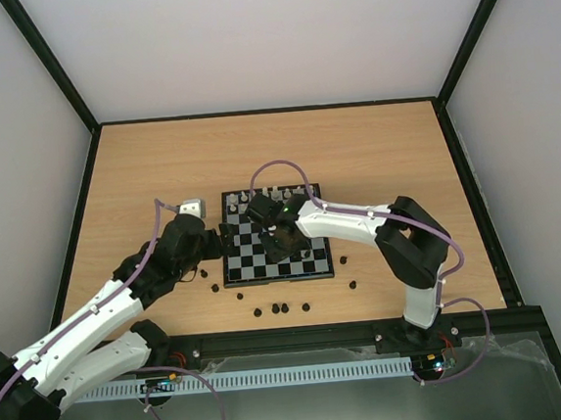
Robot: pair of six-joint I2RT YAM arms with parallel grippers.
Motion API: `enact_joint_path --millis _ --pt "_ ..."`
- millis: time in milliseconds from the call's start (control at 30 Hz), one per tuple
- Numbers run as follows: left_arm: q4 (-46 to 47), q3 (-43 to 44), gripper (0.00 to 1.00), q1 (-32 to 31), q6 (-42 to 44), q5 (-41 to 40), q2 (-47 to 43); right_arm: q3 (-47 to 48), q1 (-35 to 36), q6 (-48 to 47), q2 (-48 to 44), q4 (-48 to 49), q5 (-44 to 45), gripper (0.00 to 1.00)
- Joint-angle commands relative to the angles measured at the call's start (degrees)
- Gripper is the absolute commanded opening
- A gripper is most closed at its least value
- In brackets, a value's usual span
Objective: Set up the chess pieces on the board
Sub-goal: Place the chess piece on the chessboard.
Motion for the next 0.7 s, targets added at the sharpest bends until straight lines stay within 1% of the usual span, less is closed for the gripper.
enact_joint_path --millis 0,167,400,600,667 --pt "-0.95 1.41 0.99 0.33 -0.09 -1.16 -0.72 1.50 0.58 -0.01 1.57 -1.91 -0.30 0.08" --pt "-0.93 1.33 0.99 0.36 -0.09 -1.11 -0.72 1.51 0.61 0.03 2.08 -1.95 -0.11 0.09" --pt "-0.84 1.25 0.99 0.34 -0.12 -1.07 -0.57 1.41 0.53 0.04 1.84 -2.13 -0.11 0.14" --pt "-0.88 1.42 1.00 0.41 -0.26 -0.86 -0.84 1.61 0.71 0.17 0.71 -2.77 -0.06 0.20" --pt "-0.98 1.56 0.99 0.37 -0.25 -0.80 -0.87 1.82 0.75 0.13 -0.30 -3.11 0.03 0.26"
